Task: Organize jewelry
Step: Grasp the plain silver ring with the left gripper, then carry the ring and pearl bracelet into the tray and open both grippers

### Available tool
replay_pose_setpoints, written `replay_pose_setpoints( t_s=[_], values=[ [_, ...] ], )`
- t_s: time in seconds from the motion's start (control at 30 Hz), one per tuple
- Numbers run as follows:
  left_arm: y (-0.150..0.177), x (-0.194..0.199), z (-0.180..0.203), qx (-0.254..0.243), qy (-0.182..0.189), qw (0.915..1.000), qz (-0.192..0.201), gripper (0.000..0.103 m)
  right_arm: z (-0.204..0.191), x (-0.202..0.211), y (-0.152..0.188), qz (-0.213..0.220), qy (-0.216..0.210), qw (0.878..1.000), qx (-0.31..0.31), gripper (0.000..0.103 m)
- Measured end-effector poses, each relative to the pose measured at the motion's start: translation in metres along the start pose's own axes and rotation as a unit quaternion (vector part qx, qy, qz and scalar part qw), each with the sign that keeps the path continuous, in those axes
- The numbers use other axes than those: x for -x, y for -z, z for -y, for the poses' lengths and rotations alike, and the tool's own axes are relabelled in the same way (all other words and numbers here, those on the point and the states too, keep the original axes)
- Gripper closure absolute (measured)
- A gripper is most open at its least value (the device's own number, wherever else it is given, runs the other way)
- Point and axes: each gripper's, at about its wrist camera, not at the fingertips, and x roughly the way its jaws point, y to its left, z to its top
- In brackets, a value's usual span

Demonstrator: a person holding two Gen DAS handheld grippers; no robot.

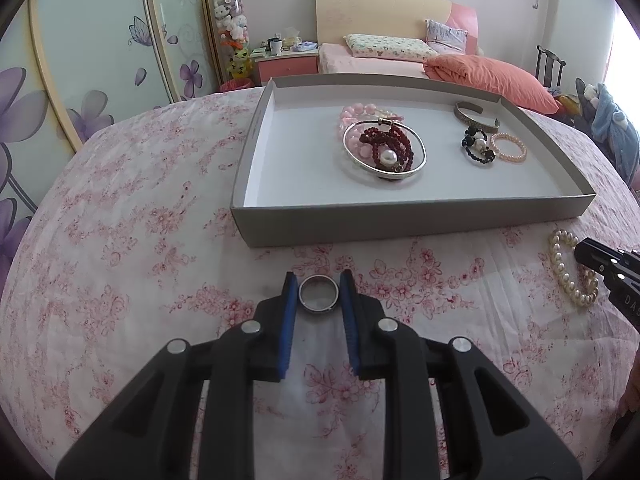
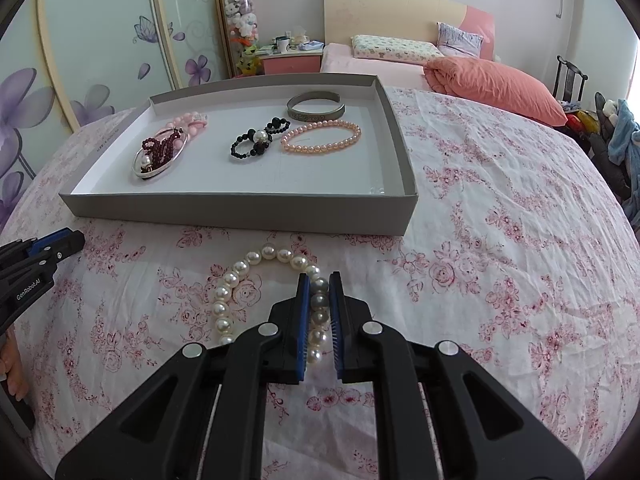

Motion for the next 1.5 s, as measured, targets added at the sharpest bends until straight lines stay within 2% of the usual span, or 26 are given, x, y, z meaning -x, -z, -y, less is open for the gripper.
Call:
replay_pose_setpoints(
  t_s=[1.17, 1.23, 1.27, 1.37, 1.5],
  values=[
    [0.0, -0.001, -0.001, 0.002, 0.003, 1.0, 0.0, 0.08, 0.001, 0.0, 0.001, 0.002, -0.003, 1.0, -0.011, 0.092],
    [0.0, 0.0, -0.004, 0.009, 0.012, 0.9999, 0.002, 0.081, 0.005, 0.004, 0.001, 0.012, -0.017, 0.999, -0.026, 0.093],
    [0.0, 0.001, -0.006, 0.014, 0.019, 0.9997, 0.003, 0.081, 0.009, 0.012, 0.002, 0.036, -0.037, 0.998, -0.039, 0.093],
    [0.002, 0.004, -0.016, 0.038, 0.039, 0.9985, 0.01, 0.081, 0.009, 0.031, 0.003, 0.078, -0.06, 0.994, -0.039, 0.093],
    [0.003, 0.016, -0.016, 0.038, 0.048, 0.9974, 0.039, 0.081, 0.005, 0.052, -0.007, 0.115, -0.084, 0.989, -0.035, 0.093]
  ],
)
